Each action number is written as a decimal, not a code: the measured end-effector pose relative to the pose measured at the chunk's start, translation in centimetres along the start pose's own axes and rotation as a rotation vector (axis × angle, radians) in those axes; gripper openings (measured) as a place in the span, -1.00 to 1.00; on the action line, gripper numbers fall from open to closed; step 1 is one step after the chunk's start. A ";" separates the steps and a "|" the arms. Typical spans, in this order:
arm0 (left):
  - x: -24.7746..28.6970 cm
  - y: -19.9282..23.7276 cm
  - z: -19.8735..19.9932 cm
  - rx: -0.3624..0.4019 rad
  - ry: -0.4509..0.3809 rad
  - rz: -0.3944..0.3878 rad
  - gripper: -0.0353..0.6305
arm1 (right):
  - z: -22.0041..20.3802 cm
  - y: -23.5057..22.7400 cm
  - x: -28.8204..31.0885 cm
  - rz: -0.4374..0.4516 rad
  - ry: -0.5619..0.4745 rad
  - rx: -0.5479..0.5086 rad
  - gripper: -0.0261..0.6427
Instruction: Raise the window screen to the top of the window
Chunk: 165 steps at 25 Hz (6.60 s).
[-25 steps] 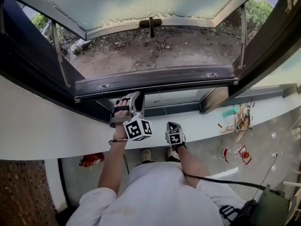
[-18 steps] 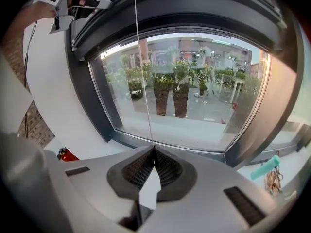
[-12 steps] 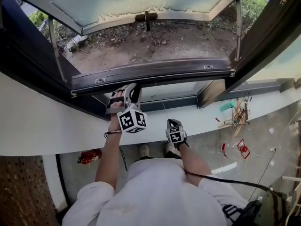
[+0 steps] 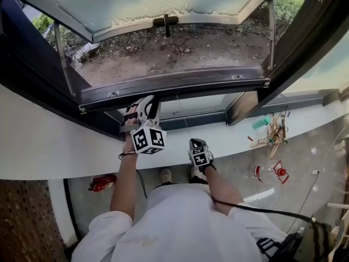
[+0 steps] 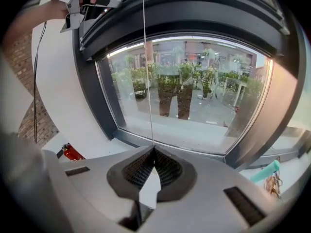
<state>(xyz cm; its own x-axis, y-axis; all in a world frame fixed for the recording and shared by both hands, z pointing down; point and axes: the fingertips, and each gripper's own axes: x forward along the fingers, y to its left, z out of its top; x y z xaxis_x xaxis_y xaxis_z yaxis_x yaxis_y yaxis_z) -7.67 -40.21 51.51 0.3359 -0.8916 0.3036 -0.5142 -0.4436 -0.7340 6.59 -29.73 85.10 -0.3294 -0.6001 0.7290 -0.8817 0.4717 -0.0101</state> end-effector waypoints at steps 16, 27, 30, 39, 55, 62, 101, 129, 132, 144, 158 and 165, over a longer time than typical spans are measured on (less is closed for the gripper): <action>-1.8 2.8 1.9 -0.177 -0.120 0.125 -0.72 | 3.5 0.7 -0.3 0.042 -0.083 0.038 -0.91; -3.7 2.9 -0.2 -0.547 -0.160 0.136 -0.73 | 5.7 1.1 -0.5 0.054 -0.140 0.026 -0.91; -4.1 2.7 -0.5 -0.638 -0.175 0.113 -0.73 | 5.9 1.0 -0.6 0.051 -0.146 0.025 -0.91; -4.7 1.1 -1.4 -0.850 -0.177 0.067 -0.88 | 5.8 1.2 -1.2 0.047 -0.166 0.010 -0.91; -4.2 0.8 -0.5 -0.947 -0.192 0.030 -0.88 | 8.4 0.9 -2.3 0.044 -0.270 0.012 -0.91; -3.7 1.1 0.4 -0.969 -0.213 0.009 -0.88 | 10.8 0.7 -2.8 0.042 -0.327 -0.001 -0.91; -3.7 0.7 0.1 -0.951 -0.194 0.017 -0.88 | 16.8 1.8 -4.5 0.071 -0.448 -0.048 -0.91; -3.8 -1.0 1.1 -0.940 -0.200 -0.020 -0.88 | 18.2 1.6 -7.6 0.055 -0.518 -0.049 -0.91; -3.8 -1.1 1.0 -0.940 -0.201 -0.025 -0.88 | 18.2 1.6 -7.6 0.052 -0.518 -0.049 -0.91; -3.7 -1.3 1.1 -0.932 -0.200 -0.032 -0.88 | 19.5 2.4 -7.8 0.067 -0.544 -0.035 -0.91; -3.3 -1.4 0.8 -0.939 -0.194 -0.033 -0.88 | 23.4 2.4 -10.2 0.063 -0.644 -0.053 -0.91; -3.2 -1.3 0.9 -0.948 -0.199 -0.030 -0.88 | 24.3 2.4 -10.8 0.067 -0.671 -0.053 -0.91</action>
<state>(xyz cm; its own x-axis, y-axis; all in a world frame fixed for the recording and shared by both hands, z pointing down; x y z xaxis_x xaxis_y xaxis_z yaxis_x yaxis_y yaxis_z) -7.33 -36.68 50.91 0.4420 -0.8858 0.1414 -0.8967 -0.4325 0.0940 -0.20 -37.85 60.54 -0.5363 -0.8315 0.1452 -0.8399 0.5427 0.0055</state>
